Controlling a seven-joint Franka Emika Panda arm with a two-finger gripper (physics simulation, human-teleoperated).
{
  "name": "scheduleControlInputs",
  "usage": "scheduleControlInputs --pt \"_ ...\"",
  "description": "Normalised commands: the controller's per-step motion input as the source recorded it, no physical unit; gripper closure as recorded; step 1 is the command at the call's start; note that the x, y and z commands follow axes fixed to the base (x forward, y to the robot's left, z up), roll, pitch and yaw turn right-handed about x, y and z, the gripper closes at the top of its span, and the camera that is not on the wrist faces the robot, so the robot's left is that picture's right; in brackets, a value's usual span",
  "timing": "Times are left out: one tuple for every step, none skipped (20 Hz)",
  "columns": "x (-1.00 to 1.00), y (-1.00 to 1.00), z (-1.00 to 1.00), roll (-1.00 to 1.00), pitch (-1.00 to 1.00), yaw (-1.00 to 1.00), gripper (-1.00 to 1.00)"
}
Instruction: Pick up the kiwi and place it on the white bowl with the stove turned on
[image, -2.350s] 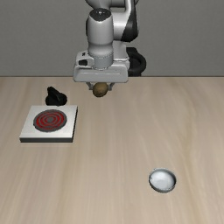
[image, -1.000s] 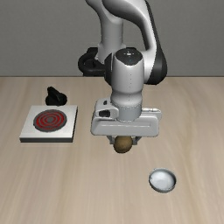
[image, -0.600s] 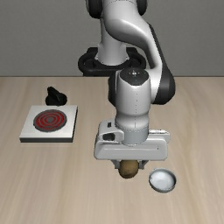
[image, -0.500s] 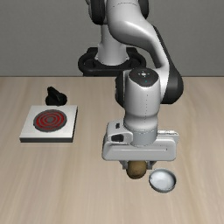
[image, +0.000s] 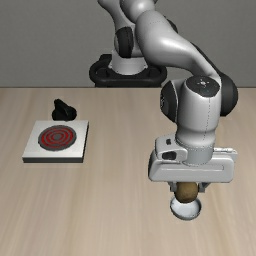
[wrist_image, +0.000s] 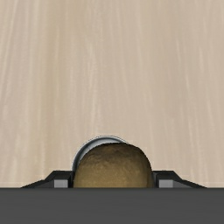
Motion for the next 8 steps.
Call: scheduleControlInputs --pt "0.00 0.00 0.00 0.00 0.00 0.00 -1.00" --pt "0.00 0.00 0.00 0.00 0.00 0.00 -1.00" --pt "0.00 0.00 0.00 0.00 0.00 0.00 -1.00" --pt "0.00 0.00 0.00 0.00 0.00 0.00 -1.00" --pt "0.00 0.00 0.00 0.00 0.00 0.00 -1.00" --pt "0.00 0.00 0.00 0.00 0.00 0.00 -1.00" --pt "0.00 0.00 0.00 0.00 0.00 0.00 -1.00" --pt "0.00 0.00 0.00 0.00 0.00 0.00 -1.00"
